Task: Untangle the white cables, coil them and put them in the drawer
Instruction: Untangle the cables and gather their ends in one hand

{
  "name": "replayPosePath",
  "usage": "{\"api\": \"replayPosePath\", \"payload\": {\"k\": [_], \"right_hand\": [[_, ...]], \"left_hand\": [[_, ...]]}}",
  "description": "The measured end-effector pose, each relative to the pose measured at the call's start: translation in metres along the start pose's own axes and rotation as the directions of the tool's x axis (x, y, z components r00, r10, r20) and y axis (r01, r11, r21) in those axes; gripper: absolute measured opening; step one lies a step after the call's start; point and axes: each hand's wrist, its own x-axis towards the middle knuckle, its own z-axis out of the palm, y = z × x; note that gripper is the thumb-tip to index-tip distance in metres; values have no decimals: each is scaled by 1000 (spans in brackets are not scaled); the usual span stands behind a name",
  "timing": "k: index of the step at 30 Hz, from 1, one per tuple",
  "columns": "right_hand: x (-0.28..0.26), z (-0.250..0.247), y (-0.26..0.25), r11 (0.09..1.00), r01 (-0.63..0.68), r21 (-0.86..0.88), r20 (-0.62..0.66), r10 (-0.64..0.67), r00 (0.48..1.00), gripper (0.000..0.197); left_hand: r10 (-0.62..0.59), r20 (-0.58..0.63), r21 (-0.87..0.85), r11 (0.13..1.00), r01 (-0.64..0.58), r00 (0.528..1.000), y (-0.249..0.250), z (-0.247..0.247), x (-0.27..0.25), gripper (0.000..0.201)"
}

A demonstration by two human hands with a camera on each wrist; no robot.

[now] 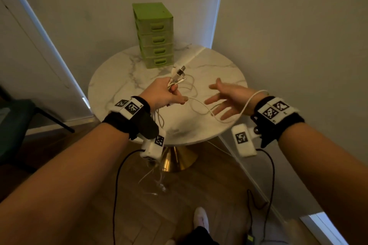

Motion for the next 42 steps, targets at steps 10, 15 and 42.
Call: {"api": "replayPosePath", "payload": {"k": [10,15,42], "right_hand": [[23,42,21,990,137,15,-32,-136,990,27],[21,59,70,362,-4,-932,155,409,900,41],[51,83,42,763,220,-608,192,-127,973,23]], "left_hand": [[-20,-168,57,998,30,986,-11,-11,7,31],[-137,-268,-290,956,56,954,-1,-29,14,35],[-102,-143,-626,780,-10,985,7,7,13,42]]}}
